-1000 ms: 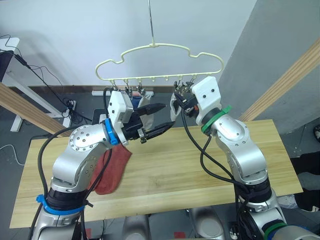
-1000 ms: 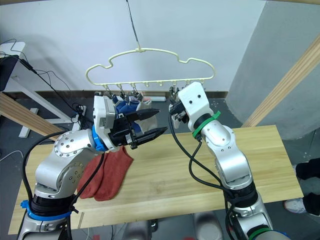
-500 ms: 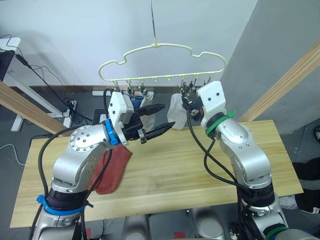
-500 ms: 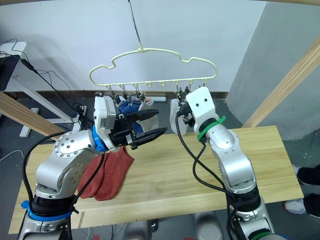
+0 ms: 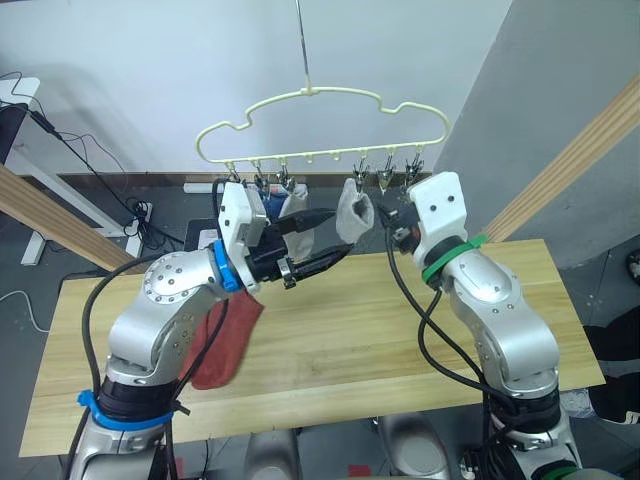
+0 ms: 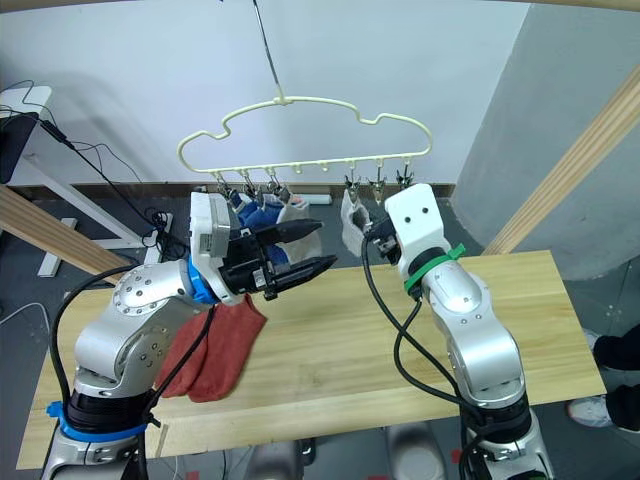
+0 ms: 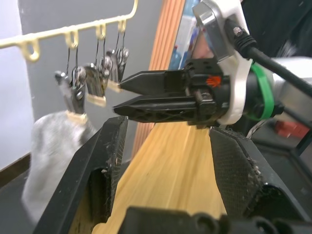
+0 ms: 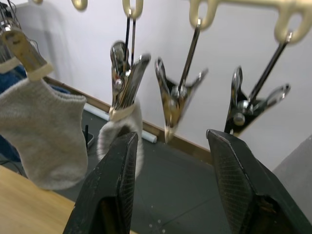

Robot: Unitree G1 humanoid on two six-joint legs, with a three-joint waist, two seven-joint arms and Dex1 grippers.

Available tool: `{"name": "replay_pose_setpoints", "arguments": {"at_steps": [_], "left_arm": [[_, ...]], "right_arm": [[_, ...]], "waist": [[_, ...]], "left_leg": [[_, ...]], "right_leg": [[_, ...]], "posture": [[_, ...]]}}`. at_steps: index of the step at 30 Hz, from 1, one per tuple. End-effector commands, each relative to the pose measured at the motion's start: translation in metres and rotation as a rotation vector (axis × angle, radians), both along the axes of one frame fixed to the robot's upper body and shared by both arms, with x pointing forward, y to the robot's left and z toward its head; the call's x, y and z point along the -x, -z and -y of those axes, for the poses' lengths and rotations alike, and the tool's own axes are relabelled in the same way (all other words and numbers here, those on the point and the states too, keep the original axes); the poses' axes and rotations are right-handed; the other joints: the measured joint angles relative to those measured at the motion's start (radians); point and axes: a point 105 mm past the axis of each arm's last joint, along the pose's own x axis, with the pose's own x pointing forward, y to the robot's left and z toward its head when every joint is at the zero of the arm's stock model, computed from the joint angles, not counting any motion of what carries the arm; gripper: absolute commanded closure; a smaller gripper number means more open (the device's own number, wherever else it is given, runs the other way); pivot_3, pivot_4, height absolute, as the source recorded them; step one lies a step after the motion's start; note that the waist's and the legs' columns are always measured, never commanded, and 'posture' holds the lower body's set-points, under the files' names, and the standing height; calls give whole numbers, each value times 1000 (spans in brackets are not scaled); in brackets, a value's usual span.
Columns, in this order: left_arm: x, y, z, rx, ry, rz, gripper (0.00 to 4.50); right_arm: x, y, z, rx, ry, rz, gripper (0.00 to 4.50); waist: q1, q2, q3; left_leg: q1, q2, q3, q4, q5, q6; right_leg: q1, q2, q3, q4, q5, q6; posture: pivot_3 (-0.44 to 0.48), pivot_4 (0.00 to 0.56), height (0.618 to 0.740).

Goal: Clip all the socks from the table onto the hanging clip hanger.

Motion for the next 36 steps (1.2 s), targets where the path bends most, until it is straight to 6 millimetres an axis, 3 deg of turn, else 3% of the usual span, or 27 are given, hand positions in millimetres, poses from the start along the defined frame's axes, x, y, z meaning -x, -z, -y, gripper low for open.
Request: {"name": "replay_pose_setpoints", "arguments": {"at_steps": [1, 36], "left_arm": [[4, -15, -2, 37, 4, 39, 1556], [2, -12, -1, 4, -8, 47, 1556]], "right_arm": [[1, -17, -3, -20, -12, 74, 2168], [-8, -25, -30, -29, -131, 130, 2168]], "waist": [[0, 0, 0], [0, 0, 0]], "left_leg": [[0, 0, 0, 0, 0, 0], [0, 0, 0, 0, 0, 0]], "right_leg": [[0, 0, 0, 0, 0, 0], [0, 0, 0, 0, 0, 0]], "posture": [[-217, 279, 737], [-213, 278, 737]]}}
